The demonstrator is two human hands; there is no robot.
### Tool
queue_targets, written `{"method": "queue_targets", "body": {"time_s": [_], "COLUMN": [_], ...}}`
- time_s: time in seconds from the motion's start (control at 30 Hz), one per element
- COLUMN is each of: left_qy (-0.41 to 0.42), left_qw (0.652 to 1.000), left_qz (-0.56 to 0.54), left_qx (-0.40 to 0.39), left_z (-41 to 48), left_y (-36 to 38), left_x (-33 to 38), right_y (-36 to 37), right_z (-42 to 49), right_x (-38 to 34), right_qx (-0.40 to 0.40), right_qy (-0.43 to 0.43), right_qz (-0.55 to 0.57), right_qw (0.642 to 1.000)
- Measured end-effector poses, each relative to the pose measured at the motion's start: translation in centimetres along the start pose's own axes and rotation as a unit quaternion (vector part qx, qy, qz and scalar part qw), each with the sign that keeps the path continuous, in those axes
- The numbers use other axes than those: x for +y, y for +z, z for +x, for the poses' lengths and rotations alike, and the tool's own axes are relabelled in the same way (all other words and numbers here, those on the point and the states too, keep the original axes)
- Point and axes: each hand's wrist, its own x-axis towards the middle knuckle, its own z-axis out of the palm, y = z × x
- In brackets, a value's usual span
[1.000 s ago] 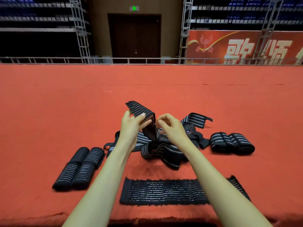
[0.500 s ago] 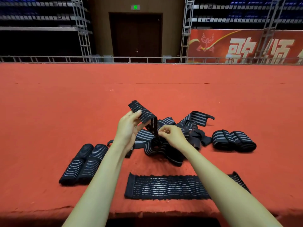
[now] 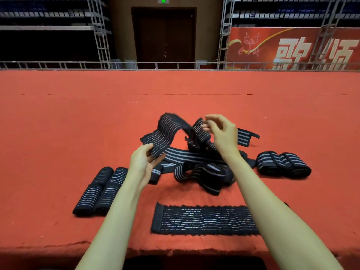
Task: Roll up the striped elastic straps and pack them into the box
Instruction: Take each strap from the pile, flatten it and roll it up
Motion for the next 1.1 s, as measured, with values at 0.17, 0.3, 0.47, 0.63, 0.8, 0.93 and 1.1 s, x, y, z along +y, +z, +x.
{"method": "queue_targets", "body": {"time_s": [0.17, 0.3, 0.47, 0.63, 0.8, 0.93, 1.1], "left_qy": [-0.036, 0.058, 0.210, 0.166, 0.094, 0.128, 0.249], "left_qw": [0.992, 0.934, 0.777, 0.718, 0.560, 0.524, 0.653], "left_qz": [0.121, 0.349, 0.593, 0.672, 0.795, 0.809, 0.708], "left_qx": [0.019, 0.059, 0.017, -0.072, -0.215, -0.234, -0.104], "left_z": [0.8, 1.5, 3.5, 6.4, 9.1, 9.5, 9.2], "left_y": [-1.3, -2.7, -2.5, -0.4, 0.5, 0.1, -0.4], "left_x": [-2.6, -4.3, -5.3, -7.4, -8.2, -8.7, -7.5], "right_y": [-1.5, -2.1, -1.2, 0.2, 0.1, -0.8, -1.2], "right_z": [-1.4, -2.8, -1.9, -0.5, -1.1, -2.0, -2.0], "right_x": [1.7, 5.1, 6.8, 8.2, 10.5, 11.5, 11.7], "right_qx": [-0.166, -0.213, -0.235, -0.294, -0.371, -0.355, -0.335], "right_qy": [0.058, 0.109, 0.088, 0.058, 0.092, 0.034, 0.004], "right_qz": [-0.255, -0.317, -0.356, -0.381, -0.400, -0.440, -0.484], "right_qw": [0.951, 0.918, 0.900, 0.875, 0.833, 0.824, 0.808]}}
